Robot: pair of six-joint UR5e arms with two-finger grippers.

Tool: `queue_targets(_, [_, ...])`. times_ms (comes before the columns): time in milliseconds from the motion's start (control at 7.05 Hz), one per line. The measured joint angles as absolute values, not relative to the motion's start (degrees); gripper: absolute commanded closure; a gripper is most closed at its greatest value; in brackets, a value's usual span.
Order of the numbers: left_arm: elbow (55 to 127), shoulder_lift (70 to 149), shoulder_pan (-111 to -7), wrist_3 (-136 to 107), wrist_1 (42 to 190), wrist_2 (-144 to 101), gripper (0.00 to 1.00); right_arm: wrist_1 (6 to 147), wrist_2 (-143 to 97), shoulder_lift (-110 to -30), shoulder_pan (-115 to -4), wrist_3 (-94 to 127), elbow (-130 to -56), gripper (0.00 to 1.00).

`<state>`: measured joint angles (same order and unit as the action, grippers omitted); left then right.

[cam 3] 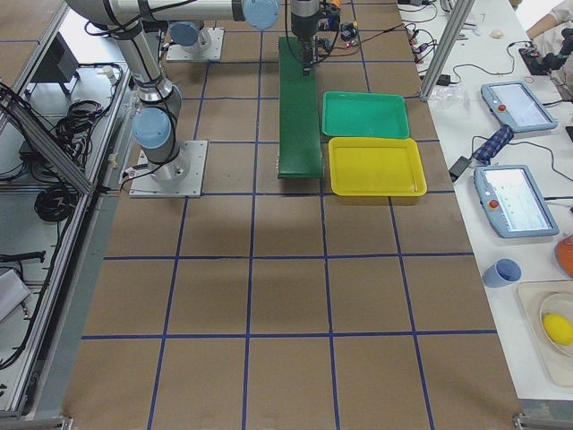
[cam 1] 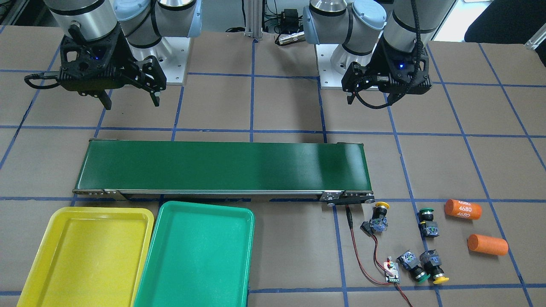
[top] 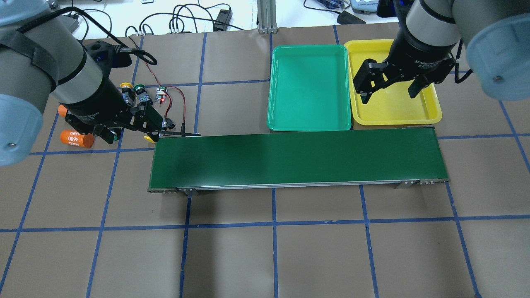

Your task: Sort buttons by color to trays

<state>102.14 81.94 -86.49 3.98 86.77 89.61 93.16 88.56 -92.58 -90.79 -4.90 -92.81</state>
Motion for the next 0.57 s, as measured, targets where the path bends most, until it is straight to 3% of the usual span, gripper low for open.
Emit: queue_targets(568, [101.93,82.19,-81.77,7.82,87.05,90.52,0.00,93.16,88.58,-92.72,-90.95,-4.91,-92.82,0.00])
